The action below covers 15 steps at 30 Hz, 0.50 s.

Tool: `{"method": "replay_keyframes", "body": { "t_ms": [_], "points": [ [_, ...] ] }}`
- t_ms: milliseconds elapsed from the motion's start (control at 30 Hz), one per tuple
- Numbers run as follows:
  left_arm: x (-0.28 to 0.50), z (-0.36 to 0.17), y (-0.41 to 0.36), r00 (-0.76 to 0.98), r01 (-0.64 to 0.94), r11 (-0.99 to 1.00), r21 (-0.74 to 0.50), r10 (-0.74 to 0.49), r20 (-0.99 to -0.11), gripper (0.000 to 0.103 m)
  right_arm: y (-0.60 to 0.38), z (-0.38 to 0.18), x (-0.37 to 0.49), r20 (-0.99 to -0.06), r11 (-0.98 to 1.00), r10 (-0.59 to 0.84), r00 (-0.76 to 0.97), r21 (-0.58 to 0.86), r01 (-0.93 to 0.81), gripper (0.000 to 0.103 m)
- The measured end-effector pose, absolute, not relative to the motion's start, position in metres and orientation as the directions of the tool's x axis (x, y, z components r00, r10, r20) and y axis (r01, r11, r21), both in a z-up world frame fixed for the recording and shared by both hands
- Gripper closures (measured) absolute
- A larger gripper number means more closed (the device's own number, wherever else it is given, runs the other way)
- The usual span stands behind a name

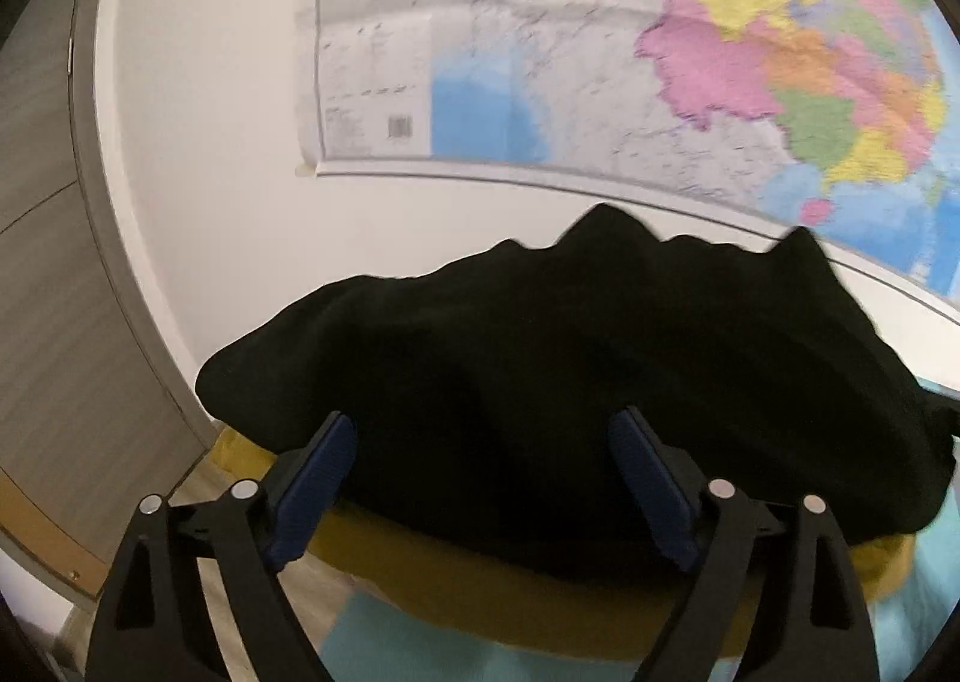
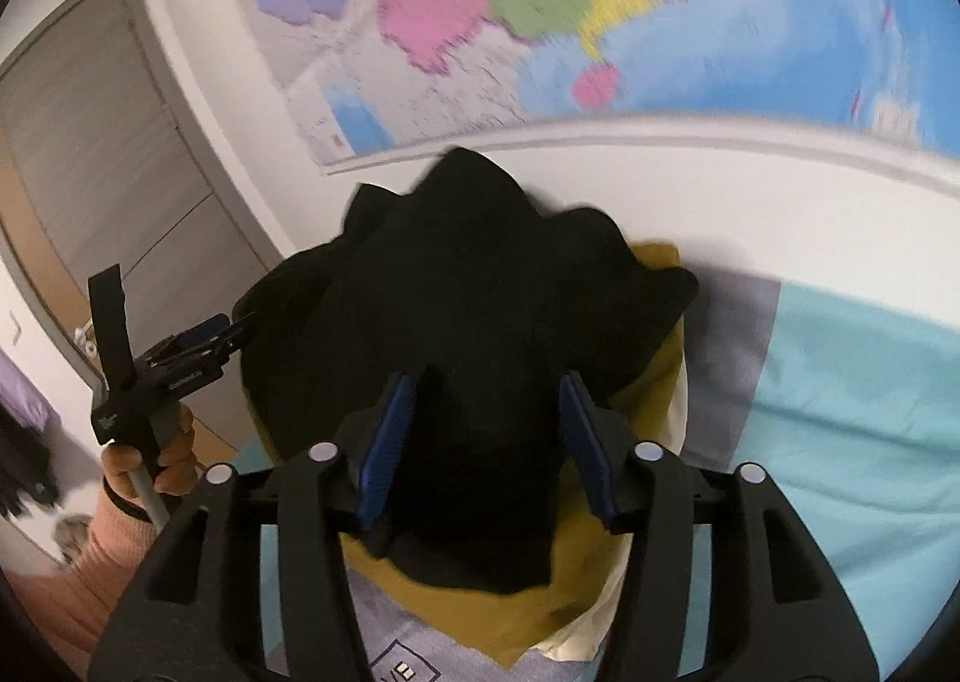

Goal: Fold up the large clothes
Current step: 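Lower the black jacket onto the mustard folded clothes with both grippers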

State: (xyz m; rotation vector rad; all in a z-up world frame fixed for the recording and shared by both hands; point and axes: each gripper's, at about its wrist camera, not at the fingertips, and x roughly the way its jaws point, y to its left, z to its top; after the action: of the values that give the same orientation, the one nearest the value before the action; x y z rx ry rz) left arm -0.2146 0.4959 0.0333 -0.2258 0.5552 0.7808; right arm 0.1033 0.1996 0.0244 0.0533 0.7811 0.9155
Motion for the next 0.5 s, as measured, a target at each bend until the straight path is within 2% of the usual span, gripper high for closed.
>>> {"method": "replay_keyframes", "body": {
  "t_ms": [167, 267, 367, 500],
  "points": [
    [-0.216, 0.045, 0.459, 0.627, -0.677, 0.736, 0.028, 0.595, -0.503, 0.013, 0.204, 0.039, 0.076, -0.546, 0.602, 0.738, 0.398, 0.265, -0.753, 0.048],
    [-0.210, 0.048, 0.446, 0.659, -0.643, 0.766, 0.020, 0.566, -0.495, 0.011, 0.214, 0.034, 0.065, -0.560, 0.581, 0.733, 0.385, 0.224, -0.782, 0.048],
    [-0.201, 0.040, 0.440, 0.671, -0.615, 0.788, 0.012, 0.532, -0.516, 0.011, 0.222, 0.012, 0.065, -0.600, 0.573, 0.720, 0.348, 0.233, -0.786, 0.048],
    [-0.186, 0.017, 0.442, 0.646, -0.609, 0.793, 0.000, 0.496, -0.580, 0.012, 0.222, -0.006, 0.069, -0.605, 0.578, 0.727, 0.324, 0.284, -0.765, 0.048]
  ]
}}
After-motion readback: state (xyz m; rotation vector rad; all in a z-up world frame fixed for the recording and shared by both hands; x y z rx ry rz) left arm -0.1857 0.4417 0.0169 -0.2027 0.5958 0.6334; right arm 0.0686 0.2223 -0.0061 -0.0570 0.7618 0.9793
